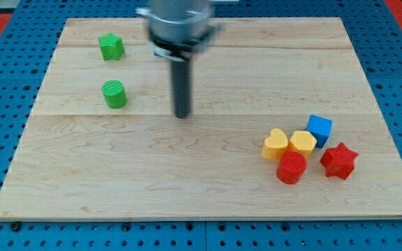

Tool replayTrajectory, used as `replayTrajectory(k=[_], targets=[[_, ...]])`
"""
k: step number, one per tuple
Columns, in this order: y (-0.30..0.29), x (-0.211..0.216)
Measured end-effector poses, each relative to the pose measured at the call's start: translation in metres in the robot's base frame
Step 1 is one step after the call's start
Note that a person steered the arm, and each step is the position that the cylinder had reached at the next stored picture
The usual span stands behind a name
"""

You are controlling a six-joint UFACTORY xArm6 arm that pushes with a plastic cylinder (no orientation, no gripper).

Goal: Push the green circle slightly up

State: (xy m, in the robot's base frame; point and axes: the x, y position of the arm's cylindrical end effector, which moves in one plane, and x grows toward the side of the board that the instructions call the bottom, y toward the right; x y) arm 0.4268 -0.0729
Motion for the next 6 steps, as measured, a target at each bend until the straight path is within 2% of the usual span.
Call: replayTrajectory(k=[1, 2, 3, 4, 5, 6], targets=[[-0.099, 0.015], [-0.146, 0.037], [-0.128, -0.019], [-0.093, -0.032], [-0.136, -0.028], [-0.202, -0.059]])
